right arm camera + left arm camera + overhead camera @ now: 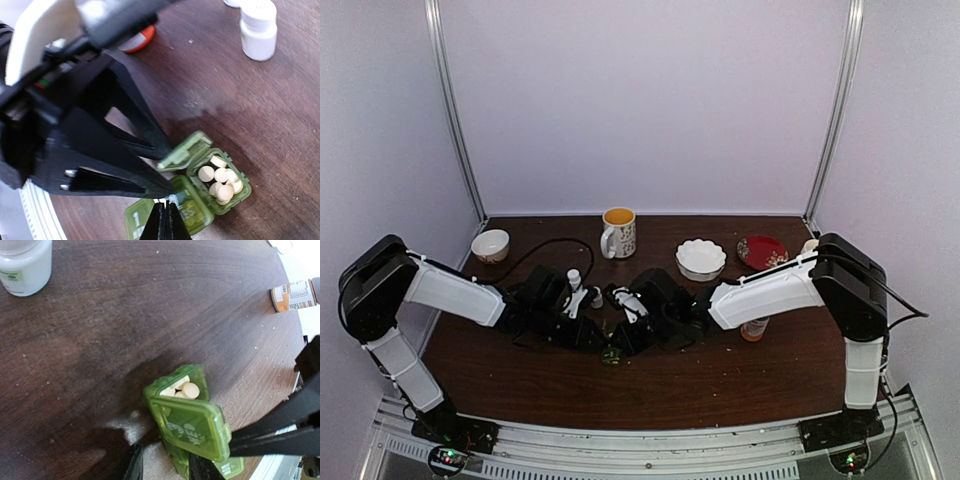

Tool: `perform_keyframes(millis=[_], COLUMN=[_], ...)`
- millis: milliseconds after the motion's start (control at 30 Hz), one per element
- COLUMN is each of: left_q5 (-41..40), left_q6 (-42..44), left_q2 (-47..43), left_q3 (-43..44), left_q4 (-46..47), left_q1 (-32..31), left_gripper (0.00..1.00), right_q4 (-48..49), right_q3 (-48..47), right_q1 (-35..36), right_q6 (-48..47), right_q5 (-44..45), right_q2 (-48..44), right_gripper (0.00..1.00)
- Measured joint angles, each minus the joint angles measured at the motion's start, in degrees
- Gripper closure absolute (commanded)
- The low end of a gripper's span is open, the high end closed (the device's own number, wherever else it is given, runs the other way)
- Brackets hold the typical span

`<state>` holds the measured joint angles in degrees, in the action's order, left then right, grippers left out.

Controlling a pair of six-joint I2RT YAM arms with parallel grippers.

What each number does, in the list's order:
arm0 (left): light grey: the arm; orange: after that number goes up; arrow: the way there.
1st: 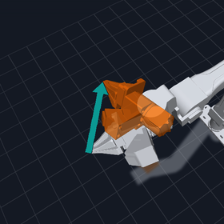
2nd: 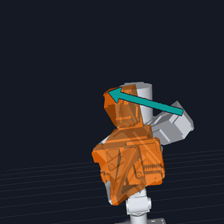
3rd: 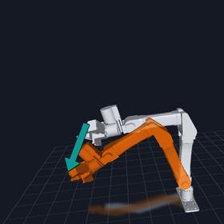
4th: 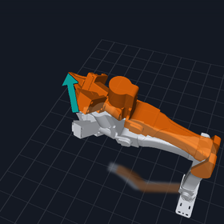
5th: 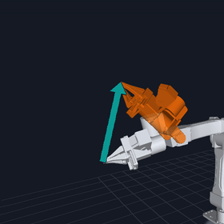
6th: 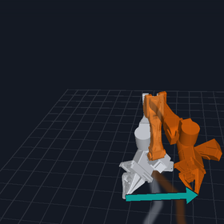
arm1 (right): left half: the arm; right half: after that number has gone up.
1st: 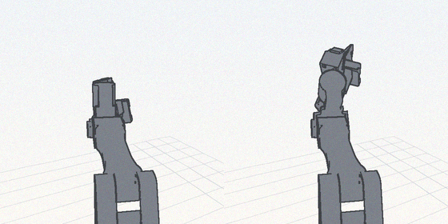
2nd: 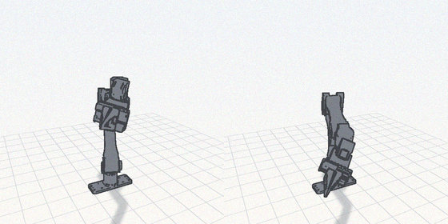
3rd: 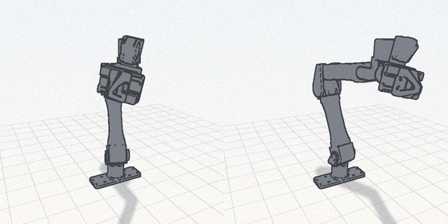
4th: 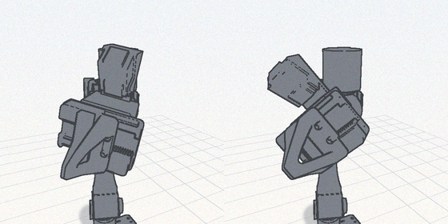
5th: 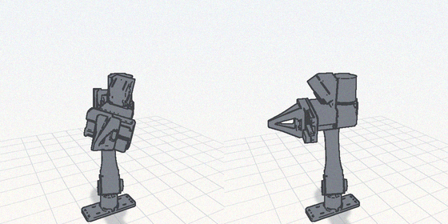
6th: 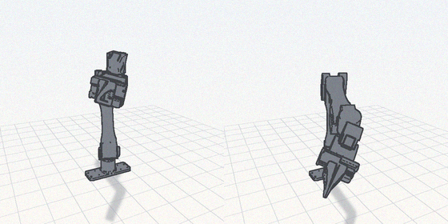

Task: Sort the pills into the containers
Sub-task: Close the lid of the pill container on the pill container.

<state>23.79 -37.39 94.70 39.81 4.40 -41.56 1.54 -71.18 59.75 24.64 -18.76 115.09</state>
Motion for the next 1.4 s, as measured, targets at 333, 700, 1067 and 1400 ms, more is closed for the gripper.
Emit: perform_keyframes(millis=[333, 700, 1067, 1400], left_q5=[1.11, 0.20, -1.73, -3.26], left_q6=[0.00, 0.72, 1.75, 2.27], left_q2=[1.22, 1.60, 1.64, 1.64], left_q3=[0.02, 1.79, 3.87, 4.94], left_q4=[1.79, -0.98, -4.85, -6.69], left_q1=[0.00, -0.31, -1.18, -1.81], left_gripper=[0.68, 0.68, 0.68, 0.69], right_q4=[1.29, 1.29, 1.73, 0.35], right_q3=[1.38, 2.36, 4.09, 4.09], right_q1=[-0.11, -0.11, -0.13, -0.13], right_q6=[1.11, 1.03, 1.07, 0.15], right_q5=[0.79, 0.87, 1.68, 3.45], right_q2=[0.46, -0.68, -1.51, -2.36], right_gripper=[1.00, 1.00, 1.00, 1.00])
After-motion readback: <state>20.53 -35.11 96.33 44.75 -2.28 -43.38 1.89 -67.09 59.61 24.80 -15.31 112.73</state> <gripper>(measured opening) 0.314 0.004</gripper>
